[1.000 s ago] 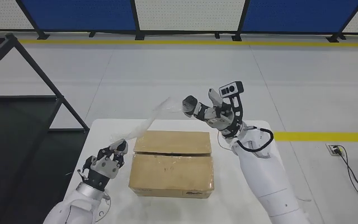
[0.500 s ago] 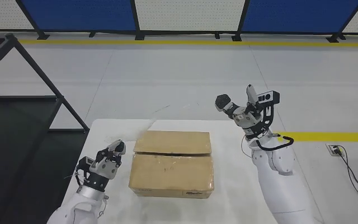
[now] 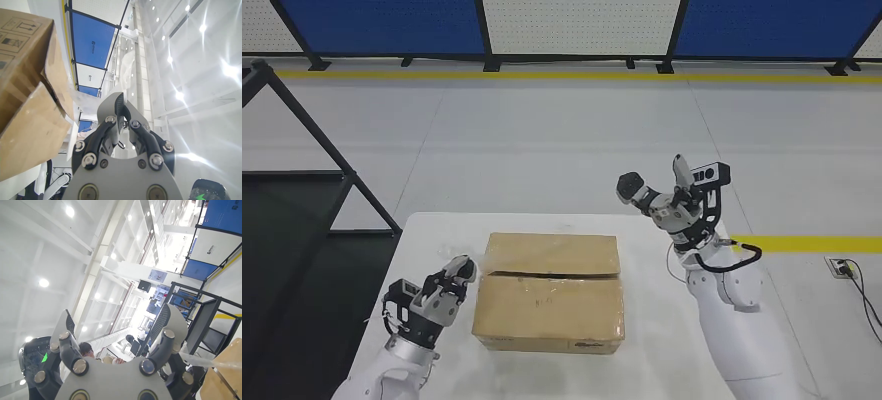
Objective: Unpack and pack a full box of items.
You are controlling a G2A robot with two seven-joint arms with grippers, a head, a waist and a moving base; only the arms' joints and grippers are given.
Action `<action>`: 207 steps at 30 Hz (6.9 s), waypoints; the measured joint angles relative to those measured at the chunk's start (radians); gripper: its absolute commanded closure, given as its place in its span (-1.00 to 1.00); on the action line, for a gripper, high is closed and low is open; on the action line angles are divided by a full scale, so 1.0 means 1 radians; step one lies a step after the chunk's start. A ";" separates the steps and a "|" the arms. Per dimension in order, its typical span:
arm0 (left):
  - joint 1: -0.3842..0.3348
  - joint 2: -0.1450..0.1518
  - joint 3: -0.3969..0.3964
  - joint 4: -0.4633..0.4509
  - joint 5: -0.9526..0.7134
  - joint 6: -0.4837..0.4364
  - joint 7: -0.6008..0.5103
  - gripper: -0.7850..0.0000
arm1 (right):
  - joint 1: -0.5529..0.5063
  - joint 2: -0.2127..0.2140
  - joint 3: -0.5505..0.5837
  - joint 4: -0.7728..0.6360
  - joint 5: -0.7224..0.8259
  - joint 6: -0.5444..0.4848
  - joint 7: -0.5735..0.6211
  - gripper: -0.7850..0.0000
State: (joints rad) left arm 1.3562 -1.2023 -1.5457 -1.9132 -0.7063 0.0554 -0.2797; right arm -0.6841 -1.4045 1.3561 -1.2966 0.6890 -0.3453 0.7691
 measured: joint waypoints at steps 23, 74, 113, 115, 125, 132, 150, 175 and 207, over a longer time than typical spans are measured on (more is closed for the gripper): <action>-0.499 0.012 0.128 -0.037 0.102 0.342 -0.188 1.00 | -0.001 0.005 -0.041 0.109 0.126 0.116 0.243 -1.00; -0.660 0.011 0.199 -0.067 -0.004 0.372 -0.161 1.00 | 0.031 -0.028 -0.186 0.187 0.151 0.243 0.060 0.35; -0.592 0.034 0.133 -0.080 -0.004 0.338 -0.182 1.00 | -0.059 0.007 -0.052 0.110 0.210 0.271 0.341 -1.00; -0.595 0.034 0.140 -0.079 -0.003 0.337 -0.180 1.00 | -0.059 0.008 -0.057 0.113 0.217 0.300 0.370 -1.00; -0.596 0.035 0.166 -0.087 0.028 0.338 -0.160 1.00 | -0.032 0.001 -0.114 0.106 0.143 0.212 0.360 -1.00; -0.591 0.035 0.177 -0.091 0.050 0.337 -0.119 1.00 | -0.089 0.008 -0.089 -0.017 -0.038 -0.021 0.208 -1.00; -0.588 0.034 0.160 -0.103 -0.001 0.364 -0.075 1.00 | -0.153 0.038 -0.107 -0.207 -0.785 -0.060 -0.087 -1.00; -0.581 0.025 0.137 -0.141 -0.115 0.393 0.069 1.00 | -0.146 0.048 -0.106 -0.114 -0.694 -0.175 -0.019 -1.00; -0.626 -0.043 0.196 -0.194 -0.701 0.277 0.672 1.00 | -0.146 0.025 -0.258 -0.048 -0.924 -0.175 -0.322 -1.00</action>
State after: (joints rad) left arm 0.7303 -1.2454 -1.3500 -2.1076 -1.4074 0.3319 0.3927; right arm -0.8303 -1.3792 1.0985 -1.3448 -0.2348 -0.5208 0.4468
